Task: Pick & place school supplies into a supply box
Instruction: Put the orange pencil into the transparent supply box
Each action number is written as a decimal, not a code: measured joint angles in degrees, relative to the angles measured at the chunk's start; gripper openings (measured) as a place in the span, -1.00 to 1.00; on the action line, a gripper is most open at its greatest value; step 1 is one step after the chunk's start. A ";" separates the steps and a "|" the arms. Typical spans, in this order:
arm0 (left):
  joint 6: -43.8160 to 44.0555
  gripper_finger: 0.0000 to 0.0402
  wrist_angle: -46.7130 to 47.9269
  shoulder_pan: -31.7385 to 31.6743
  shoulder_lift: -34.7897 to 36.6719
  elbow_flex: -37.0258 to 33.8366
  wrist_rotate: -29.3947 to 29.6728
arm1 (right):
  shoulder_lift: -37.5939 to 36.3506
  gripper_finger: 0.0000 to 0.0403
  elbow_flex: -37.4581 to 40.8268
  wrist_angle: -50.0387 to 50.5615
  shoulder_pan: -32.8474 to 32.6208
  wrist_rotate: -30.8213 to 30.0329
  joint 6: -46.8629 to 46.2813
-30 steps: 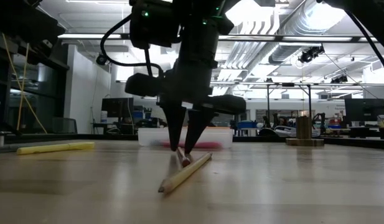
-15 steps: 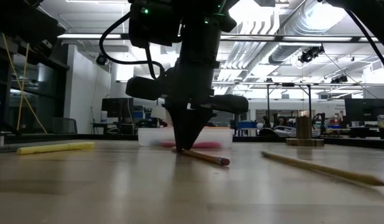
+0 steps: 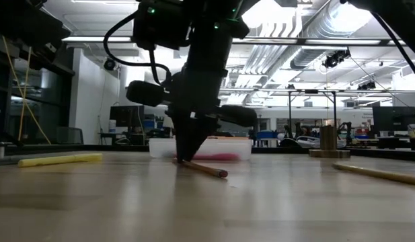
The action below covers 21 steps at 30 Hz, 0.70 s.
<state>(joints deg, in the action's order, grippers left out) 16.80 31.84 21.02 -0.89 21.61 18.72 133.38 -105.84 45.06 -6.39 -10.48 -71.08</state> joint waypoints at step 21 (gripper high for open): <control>0.02 -0.39 0.20 0.01 -0.23 0.02 -0.11 | -8.71 -1.00 -0.07 -16.83 1.21 12.95 9.83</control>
<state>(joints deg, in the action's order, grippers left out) 16.82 32.05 21.04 -1.12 21.62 18.61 124.67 -105.91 28.23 -5.18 2.48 -61.25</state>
